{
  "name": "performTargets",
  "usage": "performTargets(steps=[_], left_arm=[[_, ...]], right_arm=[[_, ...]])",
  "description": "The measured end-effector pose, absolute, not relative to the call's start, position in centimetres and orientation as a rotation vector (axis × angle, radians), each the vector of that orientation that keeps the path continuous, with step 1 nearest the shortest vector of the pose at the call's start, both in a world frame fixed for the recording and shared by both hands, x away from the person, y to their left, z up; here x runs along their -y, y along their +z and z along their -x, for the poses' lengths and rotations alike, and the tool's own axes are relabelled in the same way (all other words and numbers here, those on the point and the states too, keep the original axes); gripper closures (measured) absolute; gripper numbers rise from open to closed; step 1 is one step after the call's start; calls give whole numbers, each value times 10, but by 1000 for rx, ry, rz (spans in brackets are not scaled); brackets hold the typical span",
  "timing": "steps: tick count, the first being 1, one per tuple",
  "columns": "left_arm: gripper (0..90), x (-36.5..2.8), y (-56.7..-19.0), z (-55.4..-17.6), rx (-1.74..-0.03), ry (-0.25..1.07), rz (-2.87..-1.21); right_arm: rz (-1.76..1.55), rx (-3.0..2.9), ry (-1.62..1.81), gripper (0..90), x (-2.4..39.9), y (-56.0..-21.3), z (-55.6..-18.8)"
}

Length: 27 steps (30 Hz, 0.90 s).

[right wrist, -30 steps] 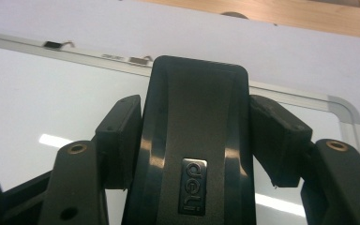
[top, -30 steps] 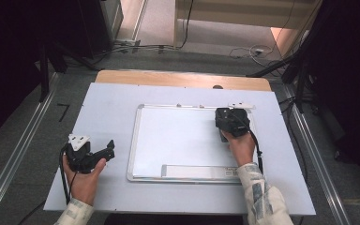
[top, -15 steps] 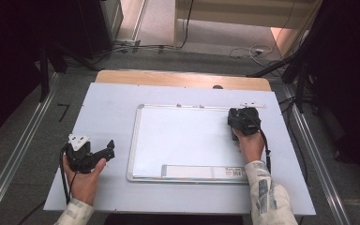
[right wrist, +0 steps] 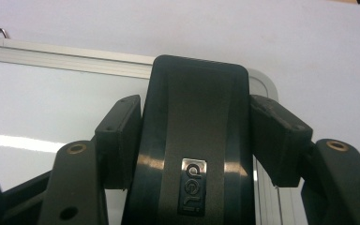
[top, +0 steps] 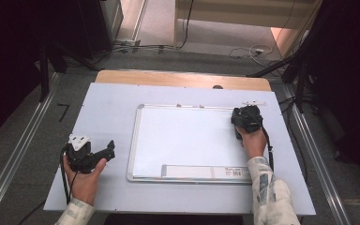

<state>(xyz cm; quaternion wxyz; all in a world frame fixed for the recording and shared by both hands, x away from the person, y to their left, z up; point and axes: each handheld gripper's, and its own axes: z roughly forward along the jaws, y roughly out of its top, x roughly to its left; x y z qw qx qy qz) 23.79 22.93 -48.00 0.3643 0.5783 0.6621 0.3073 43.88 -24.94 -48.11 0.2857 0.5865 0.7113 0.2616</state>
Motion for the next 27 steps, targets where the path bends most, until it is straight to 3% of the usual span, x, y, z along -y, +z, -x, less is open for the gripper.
performTargets(steps=[8, 12, 16, 27], left_arm=[[64, -229, -480, -237, -1707, 789, -1492], [64, -229, -480, -237, -1704, 788, -1489], [64, -229, -480, -237, -1704, 787, -1494], [64, -228, -480, -237, -1702, 788, -1494]], right_arm=[[-1591, -1916, 744, 358, 256, -481, -441], [-1606, -1919, 764, 266, 256, -479, -440], [-1575, -1908, 768, 230, 259, -474, -436], [-1537, -1926, 922, 221, 266, -452, -417]])
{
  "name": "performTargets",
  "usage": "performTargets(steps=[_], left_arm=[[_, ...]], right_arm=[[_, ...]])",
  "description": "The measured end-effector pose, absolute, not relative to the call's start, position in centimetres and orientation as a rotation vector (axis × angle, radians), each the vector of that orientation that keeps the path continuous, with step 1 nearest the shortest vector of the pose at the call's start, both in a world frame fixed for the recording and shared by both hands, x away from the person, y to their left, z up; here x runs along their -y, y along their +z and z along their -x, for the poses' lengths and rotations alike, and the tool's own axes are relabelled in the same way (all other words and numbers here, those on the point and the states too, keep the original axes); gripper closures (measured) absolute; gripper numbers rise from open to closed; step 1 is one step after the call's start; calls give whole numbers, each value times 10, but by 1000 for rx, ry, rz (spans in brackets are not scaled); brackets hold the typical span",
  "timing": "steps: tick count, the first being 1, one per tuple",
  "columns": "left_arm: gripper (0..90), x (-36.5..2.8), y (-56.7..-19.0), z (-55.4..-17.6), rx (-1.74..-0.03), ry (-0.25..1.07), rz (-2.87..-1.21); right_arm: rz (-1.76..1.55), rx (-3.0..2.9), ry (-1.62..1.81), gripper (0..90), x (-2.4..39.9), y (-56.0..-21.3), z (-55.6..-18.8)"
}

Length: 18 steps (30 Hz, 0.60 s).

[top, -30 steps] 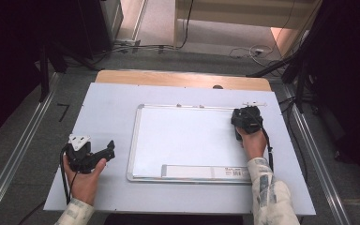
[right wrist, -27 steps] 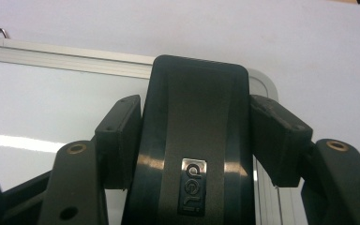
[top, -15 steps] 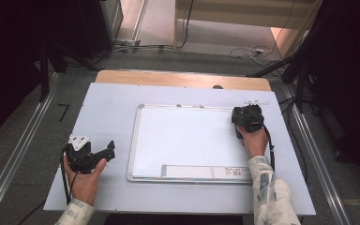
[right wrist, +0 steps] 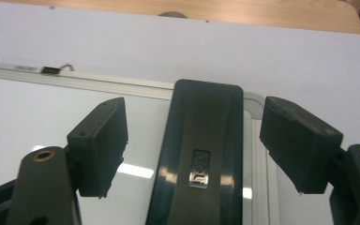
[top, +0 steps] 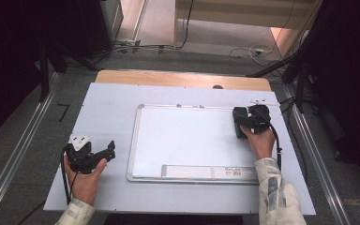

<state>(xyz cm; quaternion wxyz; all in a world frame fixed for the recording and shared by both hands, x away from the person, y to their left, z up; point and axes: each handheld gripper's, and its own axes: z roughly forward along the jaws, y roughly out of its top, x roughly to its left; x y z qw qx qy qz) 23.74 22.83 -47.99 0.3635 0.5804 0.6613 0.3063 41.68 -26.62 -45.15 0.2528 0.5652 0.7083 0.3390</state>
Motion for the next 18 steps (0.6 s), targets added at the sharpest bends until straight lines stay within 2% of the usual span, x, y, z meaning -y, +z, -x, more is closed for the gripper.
performTargets(steps=[18], left_arm=[[64, -230, -480, -239, -1706, 795, -1488]], right_arm=[[-1469, -1937, 984, 210, 276, -440, -384]])
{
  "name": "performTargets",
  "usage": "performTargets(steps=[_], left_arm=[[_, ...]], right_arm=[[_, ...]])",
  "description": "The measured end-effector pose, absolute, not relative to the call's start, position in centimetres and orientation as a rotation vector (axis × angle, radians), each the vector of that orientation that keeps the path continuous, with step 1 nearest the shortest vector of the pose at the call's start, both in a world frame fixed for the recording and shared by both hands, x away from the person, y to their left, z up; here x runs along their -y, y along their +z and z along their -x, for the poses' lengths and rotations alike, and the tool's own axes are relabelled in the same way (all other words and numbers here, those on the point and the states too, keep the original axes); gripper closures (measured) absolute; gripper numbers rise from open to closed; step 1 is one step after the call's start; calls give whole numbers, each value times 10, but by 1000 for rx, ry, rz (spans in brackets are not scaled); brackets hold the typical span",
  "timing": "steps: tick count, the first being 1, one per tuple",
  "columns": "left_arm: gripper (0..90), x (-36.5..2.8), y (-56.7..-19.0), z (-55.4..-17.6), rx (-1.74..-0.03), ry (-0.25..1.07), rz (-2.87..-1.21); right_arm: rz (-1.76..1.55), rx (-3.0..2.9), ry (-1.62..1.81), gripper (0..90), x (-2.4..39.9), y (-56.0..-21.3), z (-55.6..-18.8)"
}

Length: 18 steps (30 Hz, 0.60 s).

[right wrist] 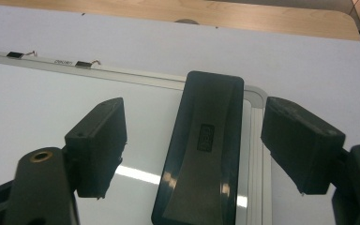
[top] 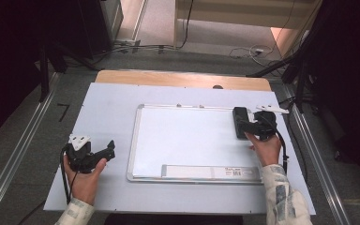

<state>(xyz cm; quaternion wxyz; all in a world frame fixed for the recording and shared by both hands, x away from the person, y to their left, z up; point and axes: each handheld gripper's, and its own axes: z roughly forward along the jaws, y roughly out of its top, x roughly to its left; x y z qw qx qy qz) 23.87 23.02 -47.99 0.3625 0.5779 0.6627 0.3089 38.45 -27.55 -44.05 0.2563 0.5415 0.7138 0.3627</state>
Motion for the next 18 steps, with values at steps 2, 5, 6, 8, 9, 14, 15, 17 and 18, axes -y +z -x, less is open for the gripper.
performTargets(steps=[2, 5, 6, 8, 9, 14, 15, 17, 18], left_arm=[[64, -231, -480, -239, -1709, 793, -1486], [64, -233, -480, -239, -1717, 783, -1480], [64, -233, -480, -239, -1717, 782, -1480], [64, -233, -480, -239, -1719, 782, -1476], [64, -233, -480, -239, -1719, 781, -1477], [64, -234, -480, -239, -1721, 780, -1480], [64, -234, -480, -239, -1721, 781, -1480], [64, -235, -480, -239, -1725, 781, -1467], [64, -235, -480, -239, -1728, 781, -1467]], right_arm=[[-1465, -1934, 990, 208, 277, -439, -380], [-1454, -1927, 999, 204, 281, -439, -375], [-1450, -1927, 1001, 202, 283, -439, -373], [-1446, -1925, 997, 199, 285, -438, -370], [-1447, -1922, 1001, 198, 288, -438, -367], [-1435, -1915, 1024, 193, 296, -436, -358], [-1425, -1916, 1026, 193, 299, -437, -355], [-1423, -1913, 1032, 193, 302, -436, -351], [-1424, -1911, 1037, 193, 305, -436, -348]])
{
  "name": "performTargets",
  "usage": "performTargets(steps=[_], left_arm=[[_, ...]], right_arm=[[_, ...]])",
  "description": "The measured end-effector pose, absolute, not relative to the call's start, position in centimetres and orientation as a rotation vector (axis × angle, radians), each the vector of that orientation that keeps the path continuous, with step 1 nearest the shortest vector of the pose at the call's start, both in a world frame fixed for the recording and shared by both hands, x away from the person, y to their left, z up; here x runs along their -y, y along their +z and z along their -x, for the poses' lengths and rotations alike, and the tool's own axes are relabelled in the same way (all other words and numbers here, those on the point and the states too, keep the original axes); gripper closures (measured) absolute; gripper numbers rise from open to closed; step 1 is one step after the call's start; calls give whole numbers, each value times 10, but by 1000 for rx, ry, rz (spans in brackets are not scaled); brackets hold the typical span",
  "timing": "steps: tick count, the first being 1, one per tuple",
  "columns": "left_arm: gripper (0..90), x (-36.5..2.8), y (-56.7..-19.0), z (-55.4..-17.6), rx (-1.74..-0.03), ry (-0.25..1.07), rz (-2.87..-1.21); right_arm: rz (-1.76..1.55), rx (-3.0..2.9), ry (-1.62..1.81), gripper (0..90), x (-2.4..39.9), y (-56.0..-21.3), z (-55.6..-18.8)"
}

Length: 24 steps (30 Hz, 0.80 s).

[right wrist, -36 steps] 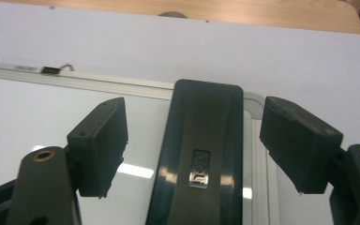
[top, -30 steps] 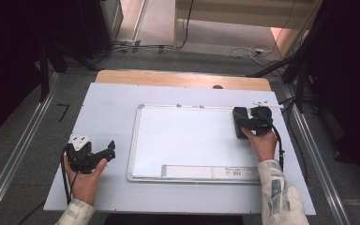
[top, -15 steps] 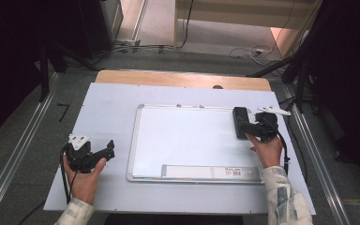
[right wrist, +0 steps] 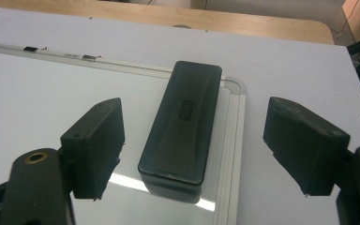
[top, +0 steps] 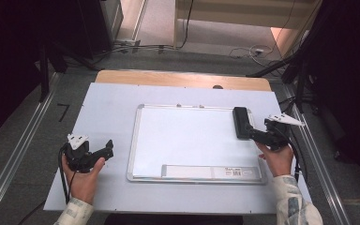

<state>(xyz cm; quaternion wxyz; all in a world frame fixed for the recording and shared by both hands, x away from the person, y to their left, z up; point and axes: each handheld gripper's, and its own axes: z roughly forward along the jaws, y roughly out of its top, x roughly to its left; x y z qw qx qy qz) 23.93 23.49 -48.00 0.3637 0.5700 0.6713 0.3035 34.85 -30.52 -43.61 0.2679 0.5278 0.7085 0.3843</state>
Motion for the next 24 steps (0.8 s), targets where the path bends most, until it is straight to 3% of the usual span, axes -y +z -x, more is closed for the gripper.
performTargets(steps=[24], left_arm=[[64, -247, -478, -242, -1750, 797, -1436]], right_arm=[[-1430, -1885, 1036, 193, 341, -439, -308]])
